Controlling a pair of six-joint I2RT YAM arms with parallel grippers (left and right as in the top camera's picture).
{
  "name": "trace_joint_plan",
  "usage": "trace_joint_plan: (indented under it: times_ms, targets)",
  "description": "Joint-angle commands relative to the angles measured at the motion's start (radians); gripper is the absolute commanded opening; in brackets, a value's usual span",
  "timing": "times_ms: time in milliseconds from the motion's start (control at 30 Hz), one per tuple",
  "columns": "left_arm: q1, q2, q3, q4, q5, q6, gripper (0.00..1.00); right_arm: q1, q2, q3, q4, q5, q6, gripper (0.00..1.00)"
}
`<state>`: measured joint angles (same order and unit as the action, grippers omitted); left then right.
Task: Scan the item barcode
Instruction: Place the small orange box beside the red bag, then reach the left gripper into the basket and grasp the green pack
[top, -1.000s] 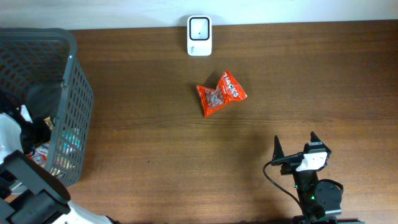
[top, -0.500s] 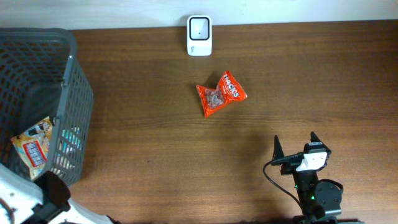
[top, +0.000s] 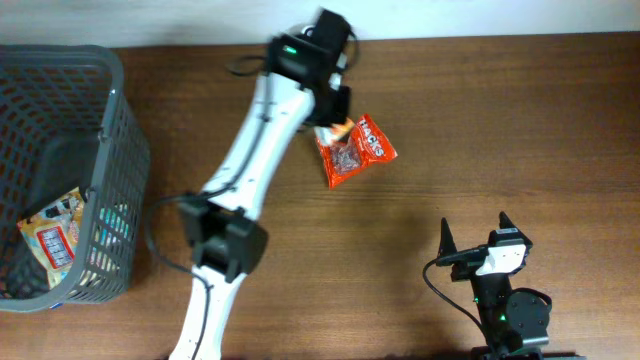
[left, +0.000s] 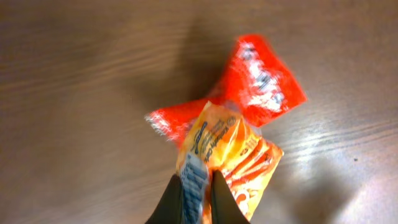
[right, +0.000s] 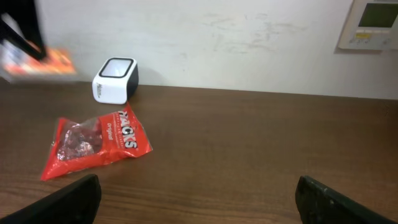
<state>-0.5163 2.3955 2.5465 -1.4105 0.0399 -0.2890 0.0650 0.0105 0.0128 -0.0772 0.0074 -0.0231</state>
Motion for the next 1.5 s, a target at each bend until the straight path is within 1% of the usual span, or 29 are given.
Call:
trace_joint_plan:
  times_ms: [0,67,167,200,233,300,333,367,400,467,500,567,633,667,700,733,767,800,833,867,933,1000,1033,1067,1133,1167,1233,1367,1467]
  targets:
    - [-0.109,0.119,0.000,0.079,0.049,-0.011,0.00,-0.006,-0.007,-0.007,-0.005,0.005,0.004,0.99]
    - [-0.169,0.180,0.000,0.151,0.050,-0.109,0.00,-0.006,-0.007,-0.007,-0.005,0.005,0.004,0.99]
    - [-0.217,0.208,0.000,0.219,0.050,-0.108,0.00,-0.006,-0.007,-0.007,-0.005,0.005,0.004,0.98]
    - [-0.223,0.208,0.000,0.230,0.048,-0.108,0.07,-0.006,-0.007,-0.007,-0.005,0.005,0.004,0.99]
    - [-0.222,0.208,0.000,0.241,0.032,-0.107,0.34,-0.006,-0.007,-0.007,-0.005,0.005,0.004,0.99]
    - [-0.220,0.208,0.001,0.248,-0.061,-0.107,0.39,-0.006,-0.007,-0.007,-0.005,0.005,0.004,0.98]
    - [-0.217,0.207,0.005,0.247,-0.062,-0.106,0.45,-0.006,-0.007,-0.007,-0.005,0.005,0.004,0.99]
    - [-0.214,0.205,0.022,0.237,-0.061,-0.106,0.50,-0.006,-0.007,-0.007,-0.005,0.005,0.004,0.99]
    - [-0.208,0.200,0.048,0.219,-0.062,-0.106,0.52,-0.006,-0.007,-0.007,-0.005,0.005,0.004,0.99]
    - [-0.173,0.151,0.177,0.128,-0.062,-0.106,0.55,-0.006,-0.007,-0.007,-0.005,0.005,0.004,0.99]
    - [-0.145,0.101,0.269,0.045,-0.062,-0.106,0.56,-0.006,-0.007,-0.007,-0.005,0.005,0.004,0.98]
    - [-0.097,0.016,0.394,-0.075,-0.063,-0.098,0.55,-0.006,-0.007,-0.007,-0.005,0.005,0.004,0.99]
    - [-0.034,-0.081,0.485,-0.206,-0.080,-0.052,0.67,-0.006,-0.007,-0.007,-0.005,0.005,0.004,0.99]
    - [0.031,-0.151,0.502,-0.278,-0.092,-0.051,0.65,-0.006,-0.007,-0.007,-0.005,0.005,0.004,0.98]
    - [0.105,-0.218,0.501,-0.278,-0.050,-0.005,0.70,-0.006,-0.007,-0.007,-0.005,0.005,0.004,0.99]
    - [0.191,-0.294,0.501,-0.277,-0.046,-0.005,0.87,-0.006,-0.007,-0.007,-0.005,0.005,0.004,0.99]
    - [0.256,-0.352,0.500,-0.278,-0.044,-0.004,0.94,-0.006,-0.007,-0.007,-0.005,0.005,0.004,0.99]
    - [0.317,-0.401,0.500,-0.278,-0.044,0.016,0.99,-0.006,-0.007,-0.007,-0.005,0.005,0.004,0.99]
    - [0.391,-0.453,0.498,-0.277,-0.045,0.064,0.99,-0.006,-0.007,-0.007,-0.005,0.005,0.004,0.99]
    - [0.451,-0.486,0.495,-0.278,-0.047,0.083,0.99,-0.006,-0.007,-0.007,-0.005,0.005,0.004,0.99]
    - [0.685,-0.571,0.454,-0.277,-0.048,0.084,0.99,-0.006,-0.007,-0.007,-0.005,0.005,0.004,0.99]
    - [0.844,-0.579,0.413,-0.277,-0.047,0.085,0.99,-0.006,-0.007,-0.007,-0.005,0.005,0.004,0.99]
    - [0.949,-0.579,0.354,-0.277,-0.045,0.077,0.99,-0.006,-0.007,-0.007,-0.005,0.005,0.004,0.99]
    - [1.005,-0.579,0.301,-0.277,-0.037,0.074,0.99,-0.006,-0.007,-0.007,-0.005,0.005,0.004,0.99]
    - [1.102,-0.578,0.109,-0.273,-0.010,0.074,0.99,-0.006,-0.007,-0.007,-0.005,0.005,0.004,0.99]
    - [1.120,-0.578,0.026,-0.259,-0.010,0.074,0.99,-0.006,-0.007,-0.007,-0.005,0.005,0.004,0.99]
    - [1.138,-0.578,-0.209,-0.171,-0.010,0.074,0.99,-0.006,-0.007,-0.007,-0.005,0.005,0.004,0.98]
    - [1.138,-0.578,-0.548,0.118,-0.013,0.074,0.99,-0.006,-0.007,-0.007,-0.005,0.005,0.004,0.99]
    - [1.139,-0.578,-0.592,0.136,-0.010,0.074,0.99,-0.006,-0.007,-0.007,-0.005,0.005,0.004,0.99]
